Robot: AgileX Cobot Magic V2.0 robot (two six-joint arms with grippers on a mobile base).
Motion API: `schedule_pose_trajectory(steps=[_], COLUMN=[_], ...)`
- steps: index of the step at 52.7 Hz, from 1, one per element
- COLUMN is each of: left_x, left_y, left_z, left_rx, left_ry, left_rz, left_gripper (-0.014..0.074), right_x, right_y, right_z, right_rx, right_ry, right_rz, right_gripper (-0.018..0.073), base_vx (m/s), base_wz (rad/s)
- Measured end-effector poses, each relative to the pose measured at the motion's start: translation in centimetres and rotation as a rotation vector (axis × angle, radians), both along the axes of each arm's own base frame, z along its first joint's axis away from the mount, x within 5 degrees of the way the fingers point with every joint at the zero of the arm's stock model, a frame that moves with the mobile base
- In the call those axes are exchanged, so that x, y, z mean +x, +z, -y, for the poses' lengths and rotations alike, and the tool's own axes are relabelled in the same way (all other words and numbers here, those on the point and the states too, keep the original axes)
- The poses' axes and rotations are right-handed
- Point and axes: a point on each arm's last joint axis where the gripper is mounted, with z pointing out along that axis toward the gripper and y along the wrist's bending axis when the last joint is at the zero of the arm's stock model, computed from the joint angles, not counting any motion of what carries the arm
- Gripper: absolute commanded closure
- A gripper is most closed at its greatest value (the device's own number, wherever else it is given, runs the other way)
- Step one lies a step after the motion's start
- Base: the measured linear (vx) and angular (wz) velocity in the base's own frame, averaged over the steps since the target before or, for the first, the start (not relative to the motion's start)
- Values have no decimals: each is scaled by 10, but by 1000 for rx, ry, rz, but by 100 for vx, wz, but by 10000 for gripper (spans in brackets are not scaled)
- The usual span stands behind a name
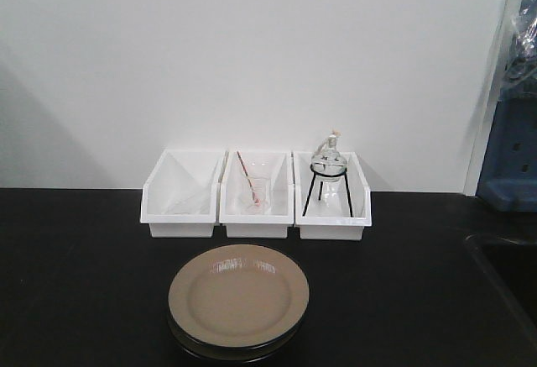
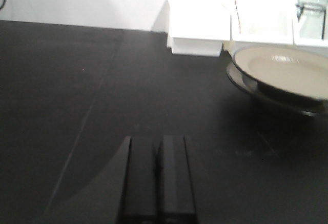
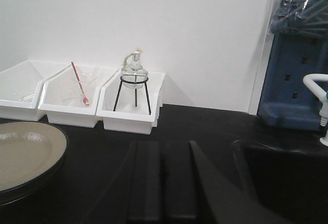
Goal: Arrange circular plates on left workspace
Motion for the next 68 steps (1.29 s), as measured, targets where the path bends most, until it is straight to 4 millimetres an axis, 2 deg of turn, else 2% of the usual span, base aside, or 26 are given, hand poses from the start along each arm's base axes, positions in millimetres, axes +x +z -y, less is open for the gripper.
schedule_pose_trajectory(steps=[7,16,68], left_x=[0,0,0], left_y=[3,4,4], left_z=[-3,0,2], left_rx=[44,87,79], left_ry=[20,-46,-81], left_rz=[33,52,54], left_gripper=[594,594,594], right_x=[0,0,-1], right_y=[0,0,-2], right_z=[0,0,0], right_rx=[0,0,-20], right_ry=[0,0,1], right_rz=[-1,-1,-2], right_gripper=[563,563,563], base_vx=[0,0,0], base_wz=[0,0,0])
